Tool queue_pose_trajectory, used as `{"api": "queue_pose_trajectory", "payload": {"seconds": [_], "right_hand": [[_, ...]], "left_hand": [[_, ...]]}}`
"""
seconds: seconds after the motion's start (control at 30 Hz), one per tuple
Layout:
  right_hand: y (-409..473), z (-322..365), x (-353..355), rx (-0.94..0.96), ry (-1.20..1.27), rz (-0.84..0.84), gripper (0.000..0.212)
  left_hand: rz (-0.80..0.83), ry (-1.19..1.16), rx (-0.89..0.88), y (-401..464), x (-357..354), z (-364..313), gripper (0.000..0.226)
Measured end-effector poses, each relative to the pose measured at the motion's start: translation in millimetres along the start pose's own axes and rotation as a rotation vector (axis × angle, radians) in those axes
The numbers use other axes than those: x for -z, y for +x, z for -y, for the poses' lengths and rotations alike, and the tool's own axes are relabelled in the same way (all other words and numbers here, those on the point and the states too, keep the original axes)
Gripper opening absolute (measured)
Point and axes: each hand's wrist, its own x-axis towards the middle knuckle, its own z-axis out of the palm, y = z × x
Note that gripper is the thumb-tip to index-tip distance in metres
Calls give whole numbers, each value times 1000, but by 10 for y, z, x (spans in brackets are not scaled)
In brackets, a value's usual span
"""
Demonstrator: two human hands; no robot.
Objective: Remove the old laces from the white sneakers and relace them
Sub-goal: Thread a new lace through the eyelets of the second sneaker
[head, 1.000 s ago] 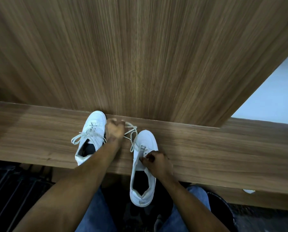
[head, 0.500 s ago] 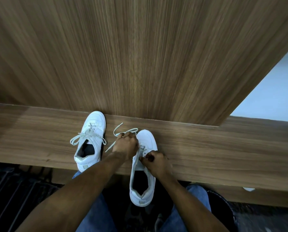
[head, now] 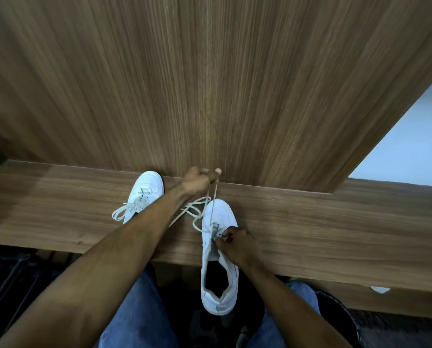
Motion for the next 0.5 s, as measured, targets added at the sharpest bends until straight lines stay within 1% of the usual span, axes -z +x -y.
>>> {"api": "queue_pose_trajectory", "payload": {"seconds": [0.1,0.2,0.23,0.27,0.3,0.33,0.4,0.5], "right_hand": [[73,108,124,-12,236,42,43],[149,268,266,72,542,-33,39],[158,330,317,100,655,-40,32],[150,408,378,128,732,-27,21],[143,473,435,141,776,-16,9],[126,521,499,136,780,-16,6],[140,513,592,67,817,-33,15],[218,300,668,-137,1009,-134,16]], "left_hand": [[25,-21,-110,-16,42,-274,30],[114,-13,-204,-57,-37,-342,25],[139,0,-225,-70,-76,-339,26],[159,20,-236,-89,-110,-333,27],[174,37,-238,-98,-140,-305,29],[183,48,-239,-93,-162,-265,30],[162,67,-231,-66,-151,-148,29],[135,140,-191,-56,0,77,24]]}}
